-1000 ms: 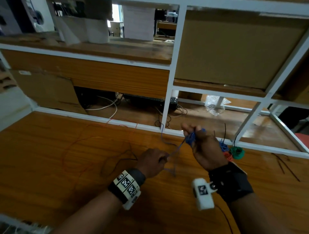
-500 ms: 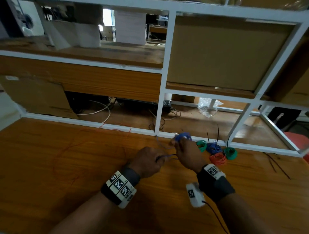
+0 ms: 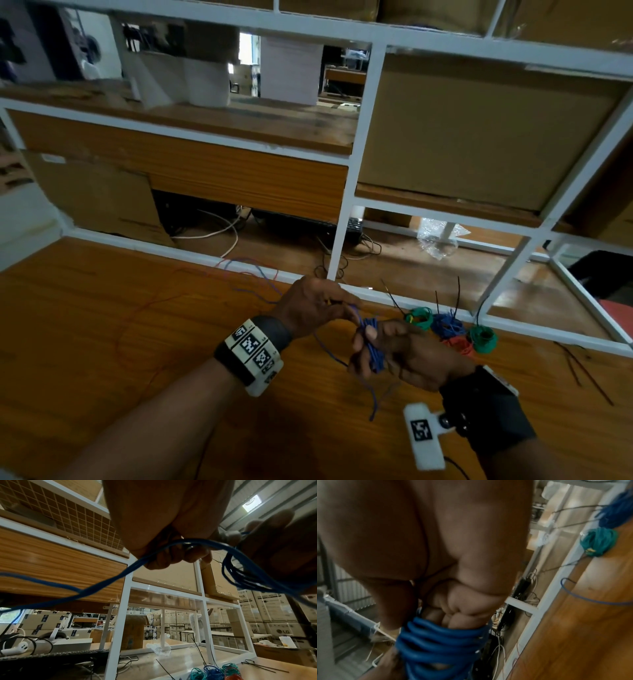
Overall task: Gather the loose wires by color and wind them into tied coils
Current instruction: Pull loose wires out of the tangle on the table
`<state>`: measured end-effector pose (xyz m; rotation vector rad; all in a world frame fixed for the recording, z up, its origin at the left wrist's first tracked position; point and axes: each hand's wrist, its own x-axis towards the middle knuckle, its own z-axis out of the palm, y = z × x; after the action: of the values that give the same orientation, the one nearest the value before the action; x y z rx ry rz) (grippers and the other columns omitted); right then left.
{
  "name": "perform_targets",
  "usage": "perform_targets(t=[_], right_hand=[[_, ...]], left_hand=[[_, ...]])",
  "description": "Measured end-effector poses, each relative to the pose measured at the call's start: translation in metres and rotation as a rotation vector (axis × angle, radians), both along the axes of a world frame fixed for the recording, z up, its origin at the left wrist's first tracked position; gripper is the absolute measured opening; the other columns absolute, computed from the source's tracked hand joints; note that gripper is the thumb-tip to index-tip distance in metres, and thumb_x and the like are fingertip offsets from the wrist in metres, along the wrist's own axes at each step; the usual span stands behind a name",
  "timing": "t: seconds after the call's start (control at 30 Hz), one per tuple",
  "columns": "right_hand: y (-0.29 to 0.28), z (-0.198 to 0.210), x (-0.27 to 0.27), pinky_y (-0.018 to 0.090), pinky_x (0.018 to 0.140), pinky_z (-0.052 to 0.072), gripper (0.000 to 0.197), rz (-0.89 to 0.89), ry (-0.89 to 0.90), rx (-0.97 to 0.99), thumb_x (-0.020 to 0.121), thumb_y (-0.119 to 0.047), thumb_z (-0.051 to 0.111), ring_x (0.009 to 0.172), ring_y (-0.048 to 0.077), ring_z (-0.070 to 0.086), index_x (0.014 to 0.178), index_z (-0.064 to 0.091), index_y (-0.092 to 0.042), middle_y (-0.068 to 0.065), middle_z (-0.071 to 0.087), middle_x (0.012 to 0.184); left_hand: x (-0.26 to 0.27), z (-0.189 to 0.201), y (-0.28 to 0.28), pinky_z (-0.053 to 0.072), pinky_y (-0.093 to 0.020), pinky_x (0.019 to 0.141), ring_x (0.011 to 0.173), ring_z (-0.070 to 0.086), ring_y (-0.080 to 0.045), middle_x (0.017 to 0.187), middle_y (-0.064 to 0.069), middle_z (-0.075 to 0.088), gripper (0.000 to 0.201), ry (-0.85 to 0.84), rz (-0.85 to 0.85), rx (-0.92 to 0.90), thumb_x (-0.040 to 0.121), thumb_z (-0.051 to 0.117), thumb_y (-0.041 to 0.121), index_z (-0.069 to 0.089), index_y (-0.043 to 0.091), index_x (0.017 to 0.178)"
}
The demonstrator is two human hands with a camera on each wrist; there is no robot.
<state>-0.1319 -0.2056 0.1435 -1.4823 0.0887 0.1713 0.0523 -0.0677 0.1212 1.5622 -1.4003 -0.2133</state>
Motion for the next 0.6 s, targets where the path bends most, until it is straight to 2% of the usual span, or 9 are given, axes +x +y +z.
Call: perform_targets(t=[0.03, 0.1, 0.23, 0.3, 0.33, 0.43, 0.5, 0.53, 0.6], right_hand=[[0.002, -0.002, -0.001, 0.043, 0.095, 0.053, 0.033, 0.037, -0.010, 0.068, 0.108, -0.023, 0.050, 0.094, 0.029, 0.073, 0.108, 0.065, 0.006, 0.022, 0.070, 0.089], [0.001, -0.011, -0.002, 0.044, 0.096, 0.051, 0.029, 0.054, -0.004, 0.155, 0.107, -0.022, 0.049, 0.103, 0.035, 0.070, 0.107, 0.068, 0.001, 0.018, 0.073, 0.087], [0.005, -0.014, -0.007, 0.039, 0.092, 0.054, 0.027, 0.045, -0.020, 0.298, 0.106, -0.021, 0.055, 0.098, 0.035, 0.071, 0.107, 0.063, 0.005, 0.020, 0.073, 0.084], [0.008, -0.013, -0.010, 0.039, 0.093, 0.053, 0.026, 0.087, -0.070, 0.370, 0.107, -0.018, 0.050, 0.096, 0.034, 0.070, 0.108, 0.061, 0.005, 0.019, 0.072, 0.085], [0.009, -0.014, -0.010, 0.040, 0.094, 0.051, 0.025, 0.100, -0.096, 0.398, 0.108, -0.018, 0.047, 0.095, 0.033, 0.070, 0.108, 0.060, 0.004, 0.018, 0.071, 0.085], [0.008, -0.020, -0.008, 0.038, 0.088, 0.052, 0.027, 0.122, -0.116, 0.479, 0.108, -0.018, 0.049, 0.096, 0.032, 0.070, 0.105, 0.065, 0.003, 0.017, 0.071, 0.085], [0.009, -0.021, -0.005, 0.037, 0.087, 0.053, 0.027, 0.133, -0.134, 0.532, 0.107, -0.019, 0.052, 0.098, 0.032, 0.071, 0.105, 0.067, 0.003, 0.017, 0.072, 0.088], [0.012, -0.020, -0.003, 0.037, 0.089, 0.054, 0.027, 0.131, -0.156, 0.565, 0.107, -0.019, 0.051, 0.100, 0.032, 0.072, 0.108, 0.066, 0.003, 0.017, 0.073, 0.092], [0.016, -0.017, 0.001, 0.039, 0.096, 0.054, 0.026, 0.094, -0.208, 0.679, 0.107, -0.016, 0.051, 0.108, 0.032, 0.072, 0.116, 0.064, 0.005, 0.018, 0.074, 0.104]], left_hand=[[0.001, 0.000, -0.002, 0.047, -0.018, 0.073, 0.081, 0.065, 0.002, 0.082, 0.020, 0.069, 0.025, 0.002, -0.003, -0.013, 0.084, 0.074, 0.037, 0.080, 0.020, 0.101], [-0.001, 0.001, -0.005, 0.047, -0.022, 0.071, 0.077, 0.064, -0.004, 0.078, 0.016, 0.067, 0.027, -0.001, -0.014, -0.032, 0.084, 0.074, 0.039, 0.080, 0.021, 0.103], [-0.004, -0.008, -0.009, 0.051, -0.033, 0.064, 0.071, 0.063, -0.010, 0.076, 0.011, 0.066, 0.032, 0.036, -0.098, -0.092, 0.086, 0.071, 0.043, 0.078, 0.021, 0.108], [-0.003, -0.017, -0.012, 0.055, -0.044, 0.066, 0.076, 0.068, -0.024, 0.083, -0.004, 0.071, 0.030, 0.110, -0.109, -0.107, 0.087, 0.071, 0.045, 0.077, 0.026, 0.109], [-0.003, -0.020, -0.014, 0.056, -0.046, 0.069, 0.079, 0.069, -0.027, 0.086, -0.009, 0.073, 0.031, 0.135, -0.104, -0.110, 0.087, 0.070, 0.047, 0.077, 0.028, 0.109], [-0.006, -0.028, -0.020, 0.056, -0.037, 0.081, 0.089, 0.071, -0.017, 0.093, 0.002, 0.075, 0.032, 0.163, -0.081, -0.075, 0.089, 0.066, 0.045, 0.077, 0.022, 0.109], [-0.009, -0.027, -0.023, 0.052, -0.026, 0.082, 0.087, 0.068, -0.008, 0.089, 0.011, 0.073, 0.034, 0.138, -0.073, -0.067, 0.091, 0.063, 0.040, 0.076, 0.018, 0.114], [-0.011, -0.026, -0.025, 0.050, -0.025, 0.080, 0.085, 0.067, -0.008, 0.087, 0.013, 0.071, 0.035, 0.104, -0.069, -0.079, 0.092, 0.061, 0.039, 0.075, 0.019, 0.116], [-0.012, -0.027, -0.029, 0.052, -0.030, 0.078, 0.083, 0.068, -0.011, 0.085, 0.011, 0.070, 0.029, 0.117, -0.064, -0.025, 0.088, 0.062, 0.038, 0.076, 0.029, 0.113]])
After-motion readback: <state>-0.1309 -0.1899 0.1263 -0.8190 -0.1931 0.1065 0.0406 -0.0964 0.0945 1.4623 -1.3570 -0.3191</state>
